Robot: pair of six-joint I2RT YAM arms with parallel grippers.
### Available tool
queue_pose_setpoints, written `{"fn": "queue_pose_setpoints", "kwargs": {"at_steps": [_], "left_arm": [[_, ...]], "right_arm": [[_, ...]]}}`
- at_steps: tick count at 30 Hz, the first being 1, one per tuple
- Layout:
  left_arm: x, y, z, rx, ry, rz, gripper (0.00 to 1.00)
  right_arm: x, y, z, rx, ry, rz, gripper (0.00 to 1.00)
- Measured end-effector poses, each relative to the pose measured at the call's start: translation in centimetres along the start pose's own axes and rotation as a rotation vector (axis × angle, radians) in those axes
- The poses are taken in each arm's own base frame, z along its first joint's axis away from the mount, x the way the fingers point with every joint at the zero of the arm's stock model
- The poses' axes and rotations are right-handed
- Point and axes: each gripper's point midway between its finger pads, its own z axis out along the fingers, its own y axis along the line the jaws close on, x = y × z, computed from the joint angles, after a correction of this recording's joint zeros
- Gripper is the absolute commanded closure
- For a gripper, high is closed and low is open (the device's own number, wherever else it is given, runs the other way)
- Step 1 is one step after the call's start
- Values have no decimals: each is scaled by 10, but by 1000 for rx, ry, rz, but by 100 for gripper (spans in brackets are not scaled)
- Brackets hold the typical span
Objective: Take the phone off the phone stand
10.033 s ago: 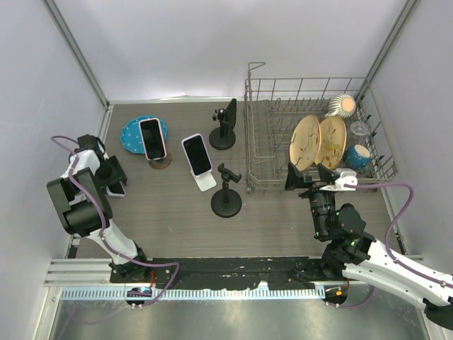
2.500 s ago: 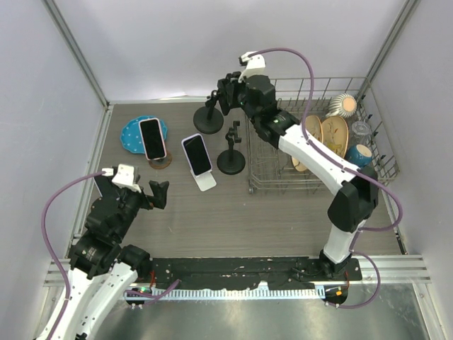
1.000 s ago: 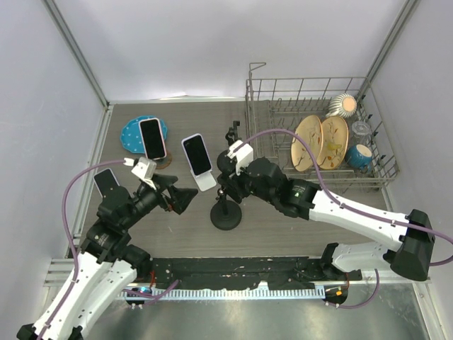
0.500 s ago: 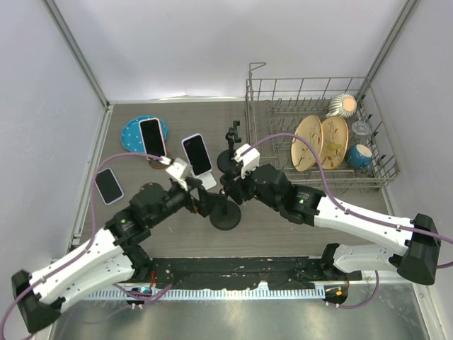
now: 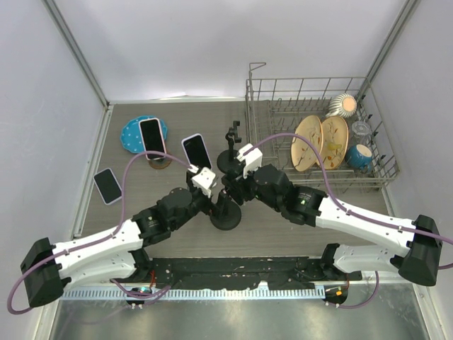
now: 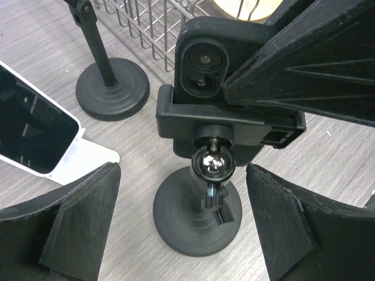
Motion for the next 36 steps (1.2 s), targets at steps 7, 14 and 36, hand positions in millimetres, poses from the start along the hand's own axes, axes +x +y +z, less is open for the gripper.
{"fn": "queue_pose_setpoints", "kwargs": {"at_steps": [7, 14, 36], "left_arm": [[12, -3, 17, 7, 28, 43, 26], [17, -8, 29, 13, 27, 41, 66], [19, -15, 23, 56, -13, -3, 100]], "right_arm": [[0, 0, 0, 0, 0, 0, 95], [0, 1, 0, -2, 1, 0, 94], [-11, 1, 14, 34, -38, -16, 60]]}}
